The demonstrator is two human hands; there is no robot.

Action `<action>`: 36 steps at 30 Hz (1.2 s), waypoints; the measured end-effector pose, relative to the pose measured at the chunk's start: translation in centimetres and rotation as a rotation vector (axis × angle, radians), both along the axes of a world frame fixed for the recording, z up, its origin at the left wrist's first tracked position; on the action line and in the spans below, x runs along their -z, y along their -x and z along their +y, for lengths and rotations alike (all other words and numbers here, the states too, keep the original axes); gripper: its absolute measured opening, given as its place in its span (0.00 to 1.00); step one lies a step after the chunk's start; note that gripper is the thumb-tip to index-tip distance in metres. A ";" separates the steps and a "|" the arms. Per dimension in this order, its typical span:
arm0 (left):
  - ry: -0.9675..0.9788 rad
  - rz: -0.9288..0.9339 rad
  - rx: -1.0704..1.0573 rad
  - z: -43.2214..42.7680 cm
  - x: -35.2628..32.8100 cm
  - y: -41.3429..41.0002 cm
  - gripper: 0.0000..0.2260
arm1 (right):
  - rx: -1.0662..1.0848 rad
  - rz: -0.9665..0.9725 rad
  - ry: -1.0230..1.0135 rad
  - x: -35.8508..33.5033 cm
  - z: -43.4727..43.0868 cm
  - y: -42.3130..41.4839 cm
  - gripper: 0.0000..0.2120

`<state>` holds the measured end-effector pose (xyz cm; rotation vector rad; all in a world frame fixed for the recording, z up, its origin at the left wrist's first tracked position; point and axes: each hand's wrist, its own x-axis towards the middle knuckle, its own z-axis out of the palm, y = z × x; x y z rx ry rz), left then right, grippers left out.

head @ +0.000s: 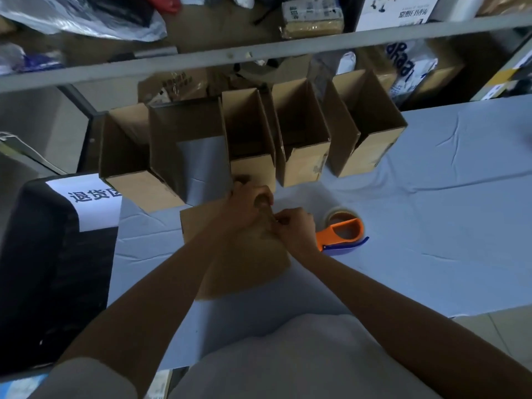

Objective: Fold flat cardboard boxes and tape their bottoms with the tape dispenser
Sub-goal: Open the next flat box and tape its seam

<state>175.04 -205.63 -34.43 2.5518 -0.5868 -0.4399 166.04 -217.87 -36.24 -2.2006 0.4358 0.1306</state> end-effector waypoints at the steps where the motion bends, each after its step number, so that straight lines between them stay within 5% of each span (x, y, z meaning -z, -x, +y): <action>1: -0.002 0.006 0.015 0.2 0.1 -0.1 0.12 | 0.006 0.003 -0.011 -0.1 -0.1 -0.2 0.07; 10: 0.103 -0.057 0.166 0.4 0.8 1.1 0.05 | -0.062 0.054 0.042 0.4 0.3 0.8 0.12; 23: 0.131 -0.200 -0.014 -0.3 1.6 4.0 0.08 | -0.048 0.000 0.002 0.1 -0.7 2.2 0.09; 31: 0.264 -0.136 -0.095 0.6 2.2 5.5 0.10 | -0.054 -0.154 -0.033 1.1 -0.4 4.0 0.20; 36: 0.362 -0.138 -0.153 -0.4 1.6 6.4 0.10 | -0.128 -0.146 -0.031 1.8 -1.1 4.7 0.11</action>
